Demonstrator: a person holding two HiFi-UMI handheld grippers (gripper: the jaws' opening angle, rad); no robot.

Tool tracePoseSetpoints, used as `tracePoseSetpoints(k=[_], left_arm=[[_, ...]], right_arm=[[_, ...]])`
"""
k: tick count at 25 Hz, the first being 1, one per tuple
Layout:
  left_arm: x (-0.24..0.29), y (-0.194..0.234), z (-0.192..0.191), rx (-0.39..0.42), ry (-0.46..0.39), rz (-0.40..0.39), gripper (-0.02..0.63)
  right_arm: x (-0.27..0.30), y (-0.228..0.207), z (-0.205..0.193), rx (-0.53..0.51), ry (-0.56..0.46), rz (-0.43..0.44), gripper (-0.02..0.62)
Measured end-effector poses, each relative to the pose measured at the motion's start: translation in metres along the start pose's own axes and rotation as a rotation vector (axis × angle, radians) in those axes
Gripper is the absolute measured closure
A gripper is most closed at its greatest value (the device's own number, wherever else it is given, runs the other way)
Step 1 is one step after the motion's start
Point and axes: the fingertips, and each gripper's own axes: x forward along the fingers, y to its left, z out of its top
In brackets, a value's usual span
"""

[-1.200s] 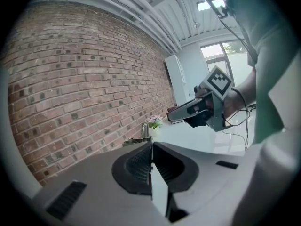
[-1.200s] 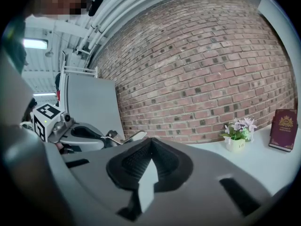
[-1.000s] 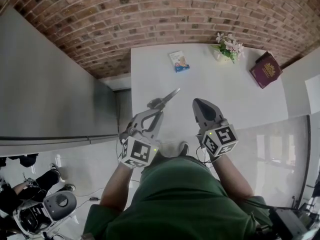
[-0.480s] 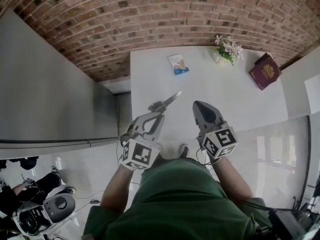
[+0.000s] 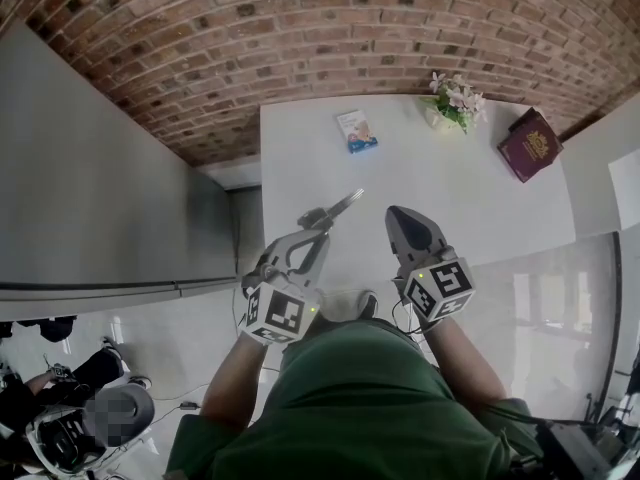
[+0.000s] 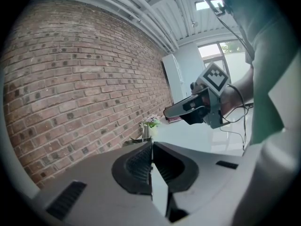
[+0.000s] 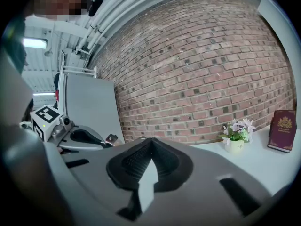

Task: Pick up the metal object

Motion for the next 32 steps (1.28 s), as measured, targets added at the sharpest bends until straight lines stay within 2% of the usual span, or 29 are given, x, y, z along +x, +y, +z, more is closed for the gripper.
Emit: tracePoseSetpoints(k=[32], left_arm=[[0.0075,0.002,0.0005,-0.014,0.002,-0.002,0.594]], right_arm=[[-0.0012,-0.005,0.0003,-0.002,0.002,0.005,0.594]])
